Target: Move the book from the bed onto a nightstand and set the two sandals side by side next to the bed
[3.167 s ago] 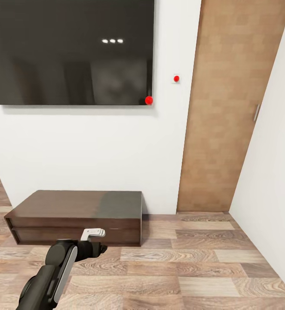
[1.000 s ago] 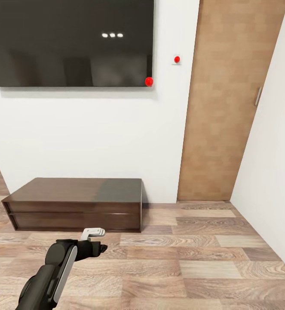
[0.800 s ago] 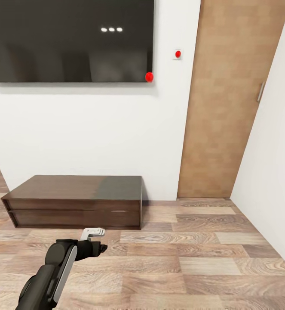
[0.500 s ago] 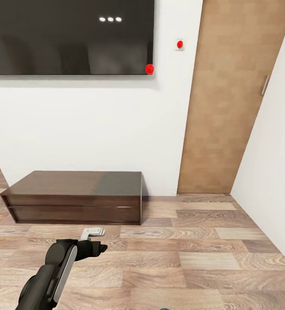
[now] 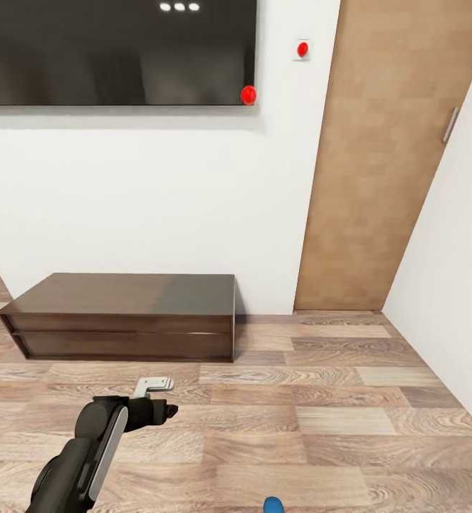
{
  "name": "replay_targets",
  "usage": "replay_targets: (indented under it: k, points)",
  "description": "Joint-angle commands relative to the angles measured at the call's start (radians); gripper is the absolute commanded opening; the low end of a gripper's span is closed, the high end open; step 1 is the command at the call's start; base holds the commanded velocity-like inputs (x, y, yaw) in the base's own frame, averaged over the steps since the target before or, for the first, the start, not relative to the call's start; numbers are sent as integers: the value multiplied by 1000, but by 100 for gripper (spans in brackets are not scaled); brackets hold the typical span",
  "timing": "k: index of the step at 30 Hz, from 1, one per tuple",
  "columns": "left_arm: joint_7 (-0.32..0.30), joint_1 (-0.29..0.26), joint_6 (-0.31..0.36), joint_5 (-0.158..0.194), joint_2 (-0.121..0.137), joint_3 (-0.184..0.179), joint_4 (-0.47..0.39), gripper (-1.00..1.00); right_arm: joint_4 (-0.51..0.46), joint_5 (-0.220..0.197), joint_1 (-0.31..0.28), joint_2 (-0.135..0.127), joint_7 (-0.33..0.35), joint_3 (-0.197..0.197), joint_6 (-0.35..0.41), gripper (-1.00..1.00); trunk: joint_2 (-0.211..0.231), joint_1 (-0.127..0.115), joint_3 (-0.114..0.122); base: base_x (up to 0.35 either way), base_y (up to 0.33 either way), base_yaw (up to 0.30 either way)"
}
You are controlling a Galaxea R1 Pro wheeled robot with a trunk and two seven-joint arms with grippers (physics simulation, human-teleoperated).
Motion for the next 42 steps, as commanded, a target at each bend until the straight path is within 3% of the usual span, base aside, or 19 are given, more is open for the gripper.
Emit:
replay_targets:
  k: [1,35,42]
  points:
    - [-1,0,4,2,0,1,-1,100,-2,-2,0,0,-4,2,6,100,0,0,-1,0,0,0]
    - [-1,1,3,1,0,1,0,100,-30,0,-8,0,4,9,8,100,0,0,-1,0,0,0]
    - [-1,1,3,1,0,1,0,100,-32,0,-9,0,7,11,10,100,-1,2,-16,0,0,0]
